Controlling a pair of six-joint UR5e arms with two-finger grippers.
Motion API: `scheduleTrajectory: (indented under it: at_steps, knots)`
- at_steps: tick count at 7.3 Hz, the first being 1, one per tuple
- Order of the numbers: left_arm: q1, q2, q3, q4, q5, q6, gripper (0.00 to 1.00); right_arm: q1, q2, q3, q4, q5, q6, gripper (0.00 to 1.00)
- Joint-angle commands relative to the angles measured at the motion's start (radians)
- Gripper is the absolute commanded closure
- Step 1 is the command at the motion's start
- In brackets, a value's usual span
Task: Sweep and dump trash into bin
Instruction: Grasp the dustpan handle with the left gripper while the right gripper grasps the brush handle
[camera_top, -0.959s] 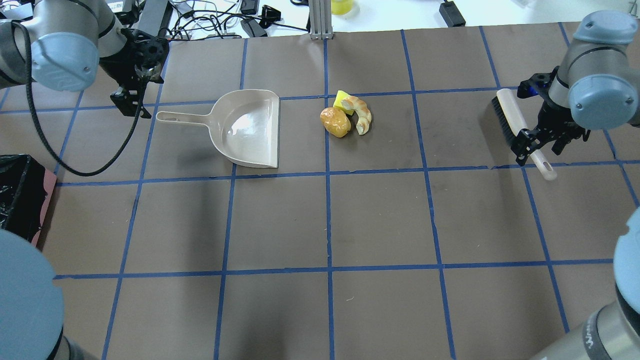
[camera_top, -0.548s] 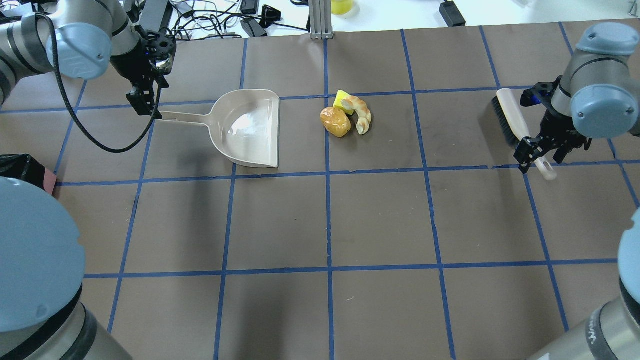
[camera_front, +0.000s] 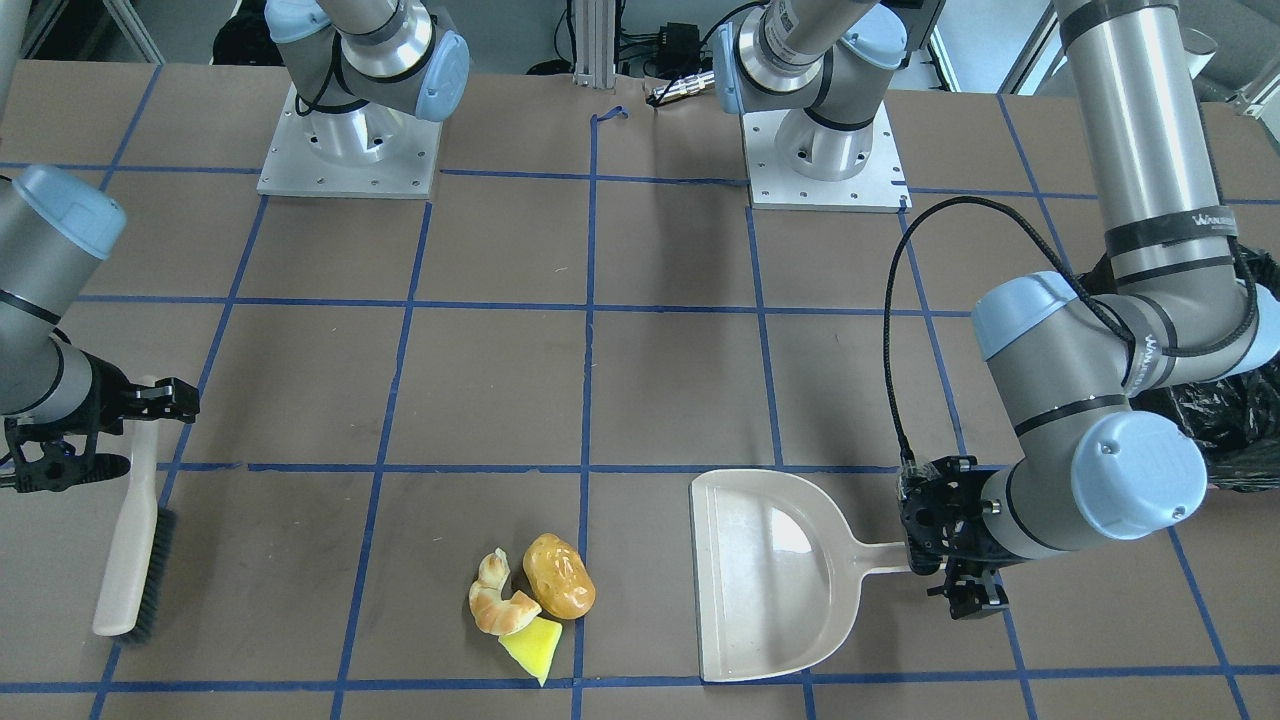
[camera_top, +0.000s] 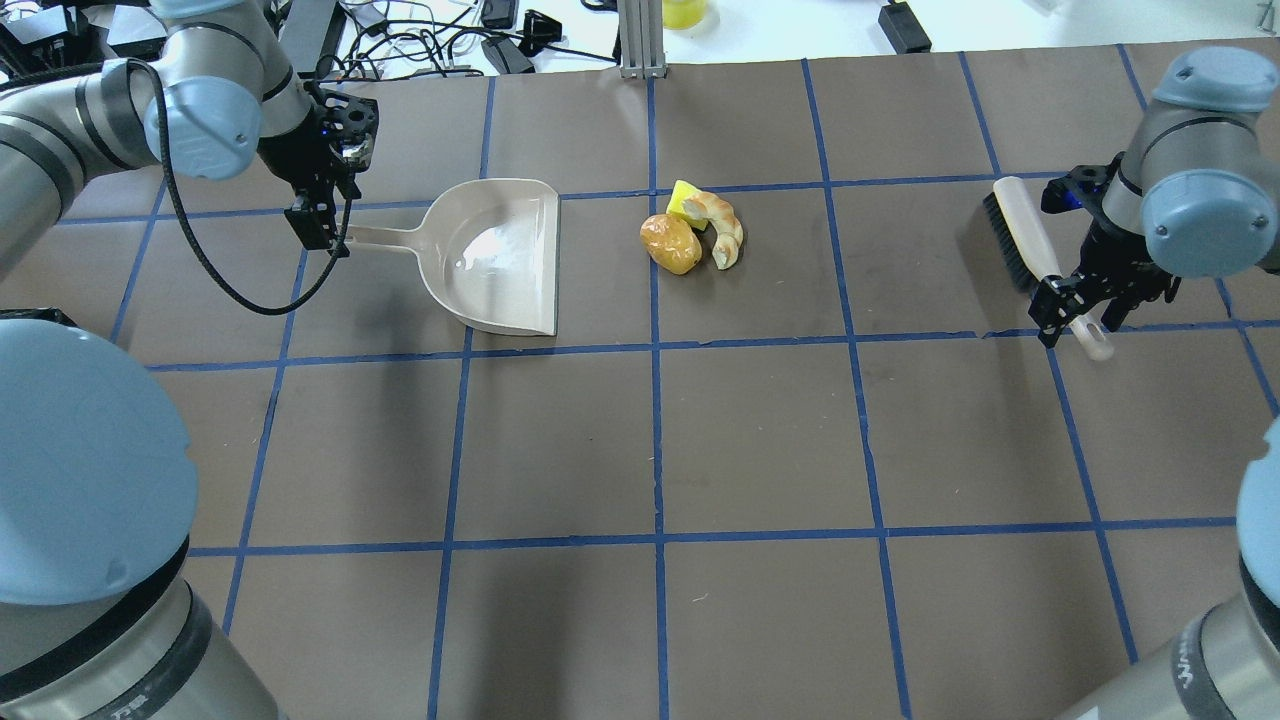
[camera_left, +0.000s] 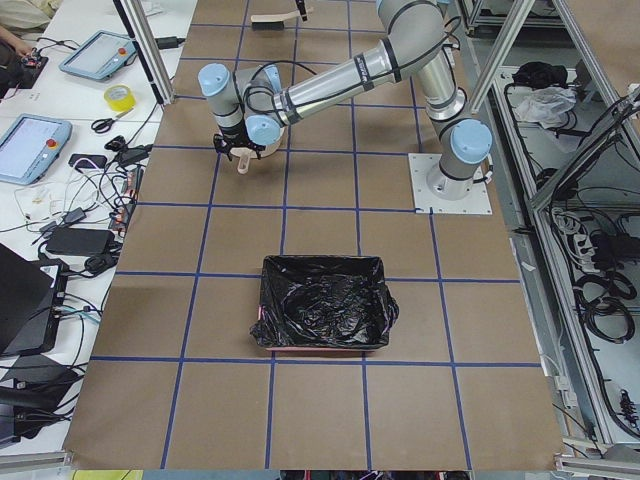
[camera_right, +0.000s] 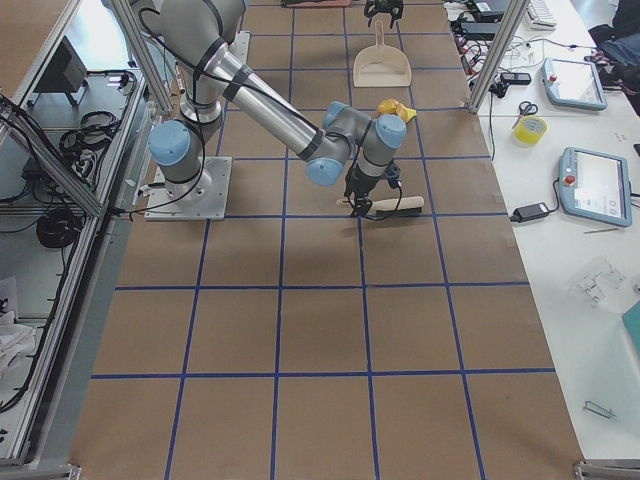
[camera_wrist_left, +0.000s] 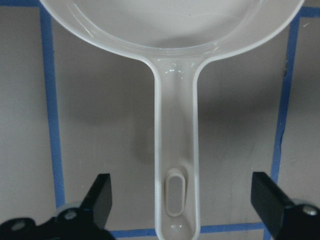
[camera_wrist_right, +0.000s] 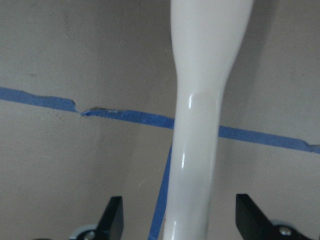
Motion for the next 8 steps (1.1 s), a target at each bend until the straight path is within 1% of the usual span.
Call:
scheduleTrajectory:
  at_steps: [1,2,3,4,5,6,7,8]
  knots:
    - [0.003,-0.012,-0.003,0.014,-0.002,0.015,0.05,0.000,0.000,-0.007,-0.002,0.003,0.019,0.45]
    - [-0.004,-0.013,-0.003,0.016,-0.002,0.020,0.29,0.001,0.000,-0.007,-0.001,0.003,0.025,0.54]
    - [-0.006,-0.012,-0.003,0.030,-0.002,0.028,0.66,0.000,-0.002,-0.009,0.001,0.006,0.032,0.67]
    - [-0.006,-0.009,-0.003,0.030,-0.001,0.057,0.82,0.000,-0.002,-0.010,0.002,0.006,0.032,0.74]
    - [-0.006,-0.009,-0.005,0.031,-0.002,0.060,0.86,0.000,-0.006,-0.012,0.004,0.007,0.037,0.78]
    - [-0.006,-0.006,-0.005,0.031,-0.002,0.062,0.99,0.001,-0.014,-0.013,0.007,0.027,0.052,0.79]
    - [-0.006,-0.004,-0.005,0.031,-0.002,0.066,1.00,0.012,-0.027,-0.015,0.008,0.029,0.090,0.79]
    - [-0.006,-0.007,-0.003,0.033,-0.001,0.065,1.00,0.049,-0.046,-0.015,0.019,0.027,0.150,0.79]
